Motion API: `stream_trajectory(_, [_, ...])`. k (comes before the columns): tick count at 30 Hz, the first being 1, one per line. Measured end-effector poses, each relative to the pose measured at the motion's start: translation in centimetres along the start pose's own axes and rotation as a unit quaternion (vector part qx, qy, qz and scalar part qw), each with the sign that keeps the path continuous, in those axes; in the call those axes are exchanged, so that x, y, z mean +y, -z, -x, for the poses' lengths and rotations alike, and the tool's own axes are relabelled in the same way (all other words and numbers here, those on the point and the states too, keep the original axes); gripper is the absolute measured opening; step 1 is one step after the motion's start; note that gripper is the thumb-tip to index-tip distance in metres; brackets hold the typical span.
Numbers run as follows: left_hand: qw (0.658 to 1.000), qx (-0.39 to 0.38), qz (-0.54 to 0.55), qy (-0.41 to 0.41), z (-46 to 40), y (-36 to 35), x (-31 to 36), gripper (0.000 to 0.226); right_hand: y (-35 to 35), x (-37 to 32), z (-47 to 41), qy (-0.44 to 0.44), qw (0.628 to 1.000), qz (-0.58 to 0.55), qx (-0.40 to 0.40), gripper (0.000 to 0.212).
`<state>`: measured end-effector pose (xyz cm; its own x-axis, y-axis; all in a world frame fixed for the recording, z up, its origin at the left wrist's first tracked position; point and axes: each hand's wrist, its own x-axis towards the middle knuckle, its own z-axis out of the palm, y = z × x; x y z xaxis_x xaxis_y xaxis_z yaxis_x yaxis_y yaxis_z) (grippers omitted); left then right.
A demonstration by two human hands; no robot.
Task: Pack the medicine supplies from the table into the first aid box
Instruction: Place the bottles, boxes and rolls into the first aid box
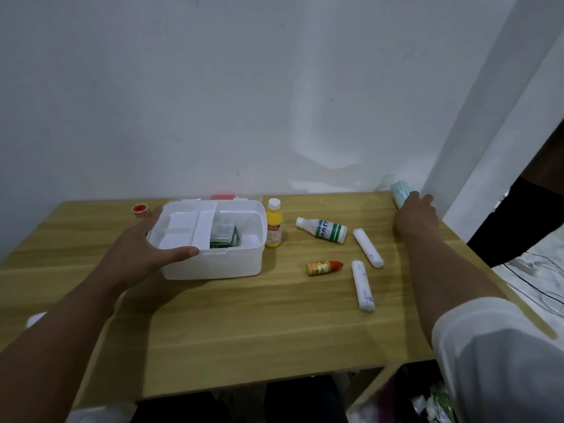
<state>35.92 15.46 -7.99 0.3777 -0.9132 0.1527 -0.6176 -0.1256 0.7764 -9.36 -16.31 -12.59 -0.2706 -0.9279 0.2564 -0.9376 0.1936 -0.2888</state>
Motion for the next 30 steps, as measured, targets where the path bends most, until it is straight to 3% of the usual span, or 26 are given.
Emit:
stream_trajectory(5, [1.0, -0.007, 0.008, 0.005, 0.2, 0.2, 0.1, 0.072, 0.6, -0.5, -0.4, -0.019, 0.999, -0.025, -0.013, 0.048])
stream_trajectory(14, [0.999, -0.029, 0.039, -0.004, 0.1, 0.7, -0.1, 0.076, 6.0, -4.8, 1.4, 0.04, 0.999, -0.031, -0.008, 0.028])
stream_trajectory(16, [0.999, -0.026, 0.034, -0.002, -0.2, 0.9, -0.8, 0.088, 8.5, -7.2, 2.1, 0.094, 0.994, -0.058, -0.002, 0.029])
stream_trajectory(19, [0.999, -0.026, 0.023, 0.012, -0.3, 1.1, -1.5, 0.122, 12.8, -11.5, 4.2, 0.156, 0.98, -0.12, -0.019, 0.034])
stream_trajectory(24, [0.999, -0.028, 0.021, 0.016, -0.6, 1.0, -2.3, 0.135, 18.9, -17.7, 9.9, 0.316, 0.92, -0.191, -0.133, 0.046])
stream_trajectory(27, [0.999, -0.023, 0.032, 0.003, -0.5, 0.8, -2.2, 0.127, 20.6, -20.2, 13.9, 0.407, 0.87, -0.11, -0.255, 0.041])
stream_trajectory(30, [0.999, -0.021, 0.038, -0.004, -0.4, 0.6, -2.2, 0.127, 20.0, -22.1, 17.0, 0.434, 0.842, -0.018, -0.32, 0.04])
